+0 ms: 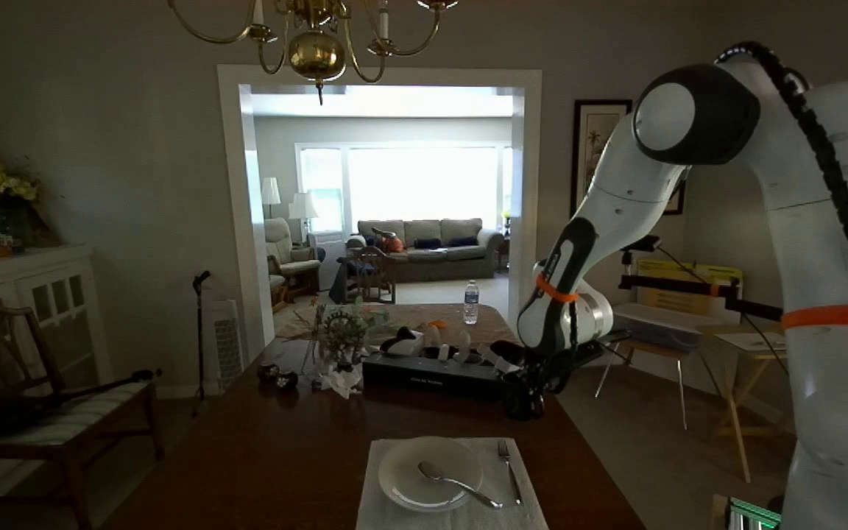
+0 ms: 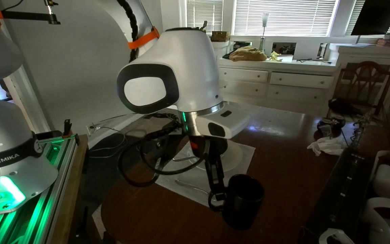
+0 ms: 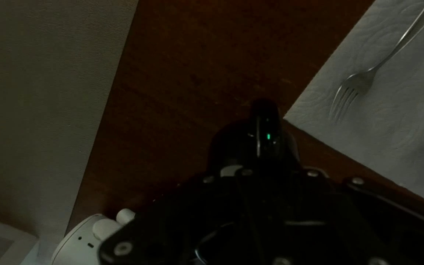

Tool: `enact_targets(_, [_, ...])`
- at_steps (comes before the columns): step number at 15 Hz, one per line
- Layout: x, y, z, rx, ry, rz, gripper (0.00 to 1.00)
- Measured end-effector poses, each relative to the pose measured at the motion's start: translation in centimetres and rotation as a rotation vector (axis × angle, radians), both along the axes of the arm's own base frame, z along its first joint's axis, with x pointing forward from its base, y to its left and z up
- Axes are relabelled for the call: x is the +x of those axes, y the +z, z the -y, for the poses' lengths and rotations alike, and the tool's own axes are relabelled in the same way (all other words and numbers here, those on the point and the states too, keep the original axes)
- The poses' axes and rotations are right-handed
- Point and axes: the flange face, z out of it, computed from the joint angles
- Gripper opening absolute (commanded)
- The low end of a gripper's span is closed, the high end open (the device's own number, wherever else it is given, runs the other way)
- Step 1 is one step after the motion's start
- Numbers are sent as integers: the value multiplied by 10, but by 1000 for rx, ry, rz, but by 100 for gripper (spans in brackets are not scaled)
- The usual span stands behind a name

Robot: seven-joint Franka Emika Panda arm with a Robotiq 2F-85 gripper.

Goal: Move the black cup to the left closer to the napkin

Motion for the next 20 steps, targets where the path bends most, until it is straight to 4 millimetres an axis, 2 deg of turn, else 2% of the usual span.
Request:
enact_targets(3, [-16, -12, -16, -1, -34, 5, 5])
enact_targets(9, [-56, -20, -32, -8, -100, 10, 5])
enact_targets(12, [-70, -24, -53, -9, -92, 38, 5])
enact_targets(20, [-51, -23, -91, 9, -83, 69, 5])
